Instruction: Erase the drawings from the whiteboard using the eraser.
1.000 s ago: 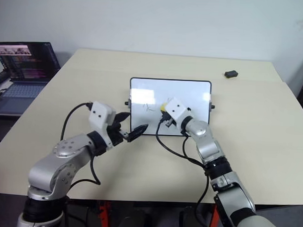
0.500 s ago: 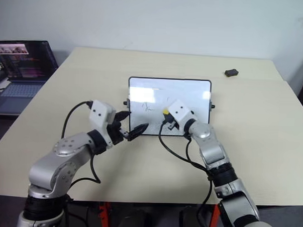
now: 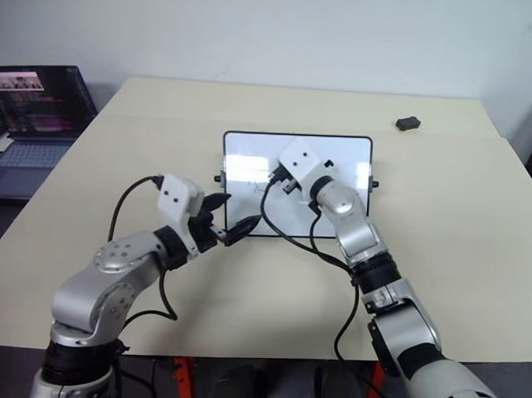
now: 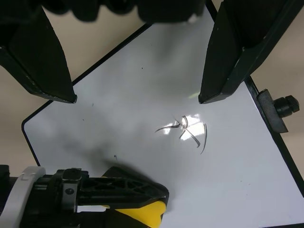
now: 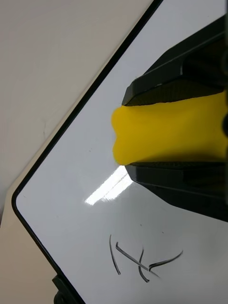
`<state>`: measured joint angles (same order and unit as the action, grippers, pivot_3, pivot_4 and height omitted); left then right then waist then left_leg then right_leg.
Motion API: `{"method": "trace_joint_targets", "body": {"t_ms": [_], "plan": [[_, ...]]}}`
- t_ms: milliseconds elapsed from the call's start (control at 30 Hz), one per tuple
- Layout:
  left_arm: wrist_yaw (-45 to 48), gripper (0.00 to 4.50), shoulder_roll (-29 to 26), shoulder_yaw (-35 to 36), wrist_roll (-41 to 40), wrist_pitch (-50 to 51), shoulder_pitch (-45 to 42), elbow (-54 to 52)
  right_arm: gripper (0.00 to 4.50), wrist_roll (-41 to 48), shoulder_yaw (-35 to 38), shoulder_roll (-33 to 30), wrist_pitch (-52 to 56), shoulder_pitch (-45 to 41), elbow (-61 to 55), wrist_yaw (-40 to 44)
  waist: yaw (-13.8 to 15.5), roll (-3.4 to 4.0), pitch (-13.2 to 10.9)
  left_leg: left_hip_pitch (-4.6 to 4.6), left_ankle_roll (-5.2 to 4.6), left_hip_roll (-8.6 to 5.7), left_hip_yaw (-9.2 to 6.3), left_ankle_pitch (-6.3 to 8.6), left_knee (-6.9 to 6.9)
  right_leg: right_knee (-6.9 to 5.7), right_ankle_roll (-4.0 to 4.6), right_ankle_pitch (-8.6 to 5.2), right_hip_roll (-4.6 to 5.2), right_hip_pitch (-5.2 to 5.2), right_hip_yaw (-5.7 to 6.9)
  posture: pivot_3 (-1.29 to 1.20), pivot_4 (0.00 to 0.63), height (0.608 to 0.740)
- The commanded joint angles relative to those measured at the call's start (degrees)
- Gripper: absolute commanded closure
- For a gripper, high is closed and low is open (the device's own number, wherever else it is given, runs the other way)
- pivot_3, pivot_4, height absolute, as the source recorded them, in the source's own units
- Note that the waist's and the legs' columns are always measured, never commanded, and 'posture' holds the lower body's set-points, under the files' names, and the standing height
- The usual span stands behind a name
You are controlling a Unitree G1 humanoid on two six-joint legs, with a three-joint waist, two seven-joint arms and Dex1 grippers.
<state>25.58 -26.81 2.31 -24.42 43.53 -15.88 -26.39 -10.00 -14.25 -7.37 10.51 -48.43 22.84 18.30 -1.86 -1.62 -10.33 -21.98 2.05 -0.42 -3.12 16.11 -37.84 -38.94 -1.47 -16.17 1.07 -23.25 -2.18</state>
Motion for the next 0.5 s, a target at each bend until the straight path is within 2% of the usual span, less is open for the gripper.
{"method": "trace_joint_targets", "body": {"t_ms": [33, 367, 500], "plan": [[-0.08, 0.00, 0.08, -0.01, 0.03, -0.93, -0.50, -1.58, 3.25, 0.00, 1.48, -1.16, 2.23, 2.36, 1.24, -0.35, 0.04, -0.01, 0.01, 0.05, 0.00, 0.00, -0.01, 0.00, 0.00, -0.02, 0.00, 0.01, 0.00, 0.04, 0.01, 0.00, 0.150, 0.740], [-0.13, 0.00, 0.38, -0.26, -0.05, -1.01, -0.66, -1.43, 3.25, -0.37, -0.54, -3.42, 8.75, 12.54, -6.14, 3.48, 0.09, -0.07, 0.13, 0.31, -0.02, 0.00, -0.04, -0.01, -0.08, -0.04, -0.04, 0.07, -0.01, 0.34, 0.04, 0.00, 0.150, 0.740], [-0.12, 0.00, 0.41, -0.22, -0.03, -1.08, -0.83, -1.30, 3.25, 0.51, 0.94, -3.48, 11.35, 15.26, -7.60, 2.75, 0.08, -0.07, 0.13, 1.16, -0.03, -0.01, -0.06, 0.00, 0.02, 0.13, -0.06, 0.01, -0.02, 1.23, 0.04, 0.00, 0.150, 0.740]]}}
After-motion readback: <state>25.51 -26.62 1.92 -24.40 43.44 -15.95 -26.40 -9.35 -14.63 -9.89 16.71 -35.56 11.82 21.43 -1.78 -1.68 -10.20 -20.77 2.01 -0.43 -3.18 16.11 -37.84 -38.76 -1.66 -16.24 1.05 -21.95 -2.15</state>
